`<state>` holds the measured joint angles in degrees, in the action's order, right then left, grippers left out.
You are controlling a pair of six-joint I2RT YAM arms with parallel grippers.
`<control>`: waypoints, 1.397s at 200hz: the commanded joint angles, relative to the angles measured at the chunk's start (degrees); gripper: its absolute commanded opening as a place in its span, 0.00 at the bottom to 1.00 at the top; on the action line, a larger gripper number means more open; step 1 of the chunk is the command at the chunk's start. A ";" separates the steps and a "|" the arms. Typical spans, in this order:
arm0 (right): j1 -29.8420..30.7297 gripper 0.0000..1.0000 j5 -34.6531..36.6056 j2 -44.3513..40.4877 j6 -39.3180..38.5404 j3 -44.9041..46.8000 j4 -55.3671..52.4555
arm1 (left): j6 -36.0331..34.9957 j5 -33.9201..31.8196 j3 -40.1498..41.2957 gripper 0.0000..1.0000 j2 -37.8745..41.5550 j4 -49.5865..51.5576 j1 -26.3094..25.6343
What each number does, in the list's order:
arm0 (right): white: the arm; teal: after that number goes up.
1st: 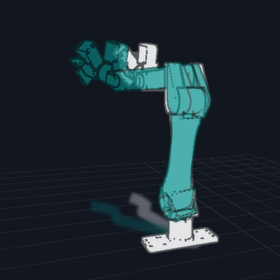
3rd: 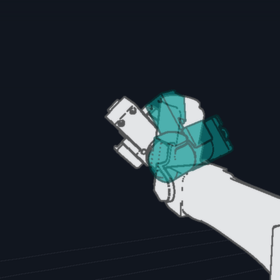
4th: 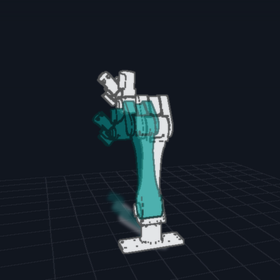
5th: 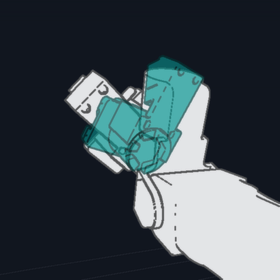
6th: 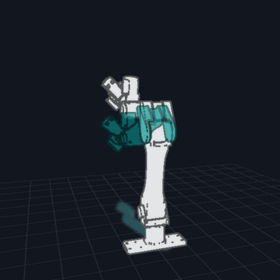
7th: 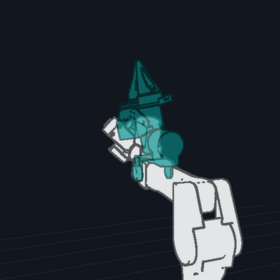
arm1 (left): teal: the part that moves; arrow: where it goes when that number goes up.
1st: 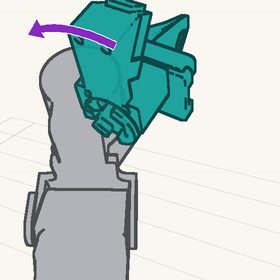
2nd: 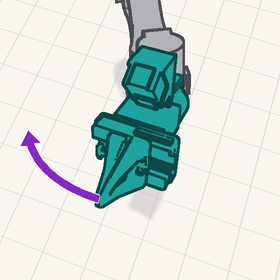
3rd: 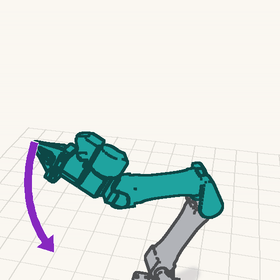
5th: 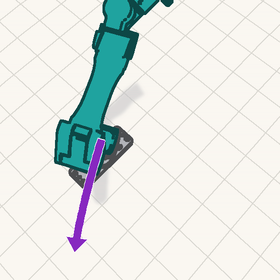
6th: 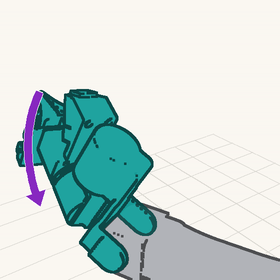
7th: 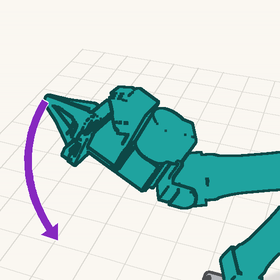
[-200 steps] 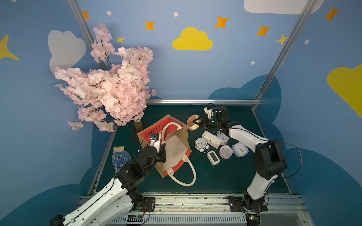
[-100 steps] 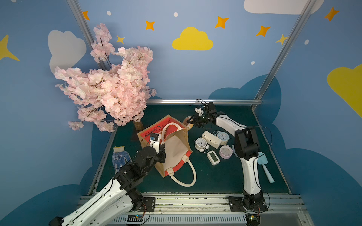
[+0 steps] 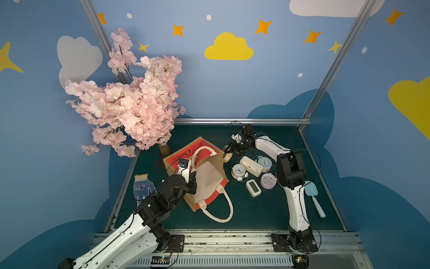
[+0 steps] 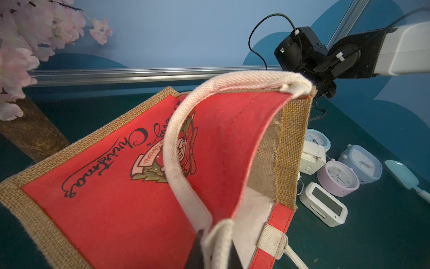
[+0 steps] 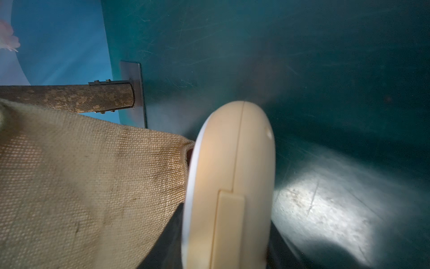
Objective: Take the alarm clock out of the canvas bag
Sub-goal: Place the alarm at the center of the board.
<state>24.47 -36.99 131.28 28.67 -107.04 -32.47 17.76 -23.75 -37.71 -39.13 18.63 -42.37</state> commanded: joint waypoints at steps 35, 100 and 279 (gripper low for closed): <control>-1.78 0.51 5.21 -0.44 -4.86 0.92 -5.70 | -0.77 -0.19 -0.93 0.14 0.73 0.74 0.27; -4.24 0.65 4.51 -6.67 -2.32 8.75 0.80 | -0.68 -0.61 -1.04 0.14 0.74 0.96 0.27; 6.57 0.68 22.89 -48.21 -4.44 41.05 23.06 | -0.72 -3.06 -0.54 0.15 3.10 3.39 0.69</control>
<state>28.32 -22.09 90.89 25.23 -73.80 -16.34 17.28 -25.56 -37.71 -36.75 20.88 -42.30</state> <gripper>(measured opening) 0.692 0.146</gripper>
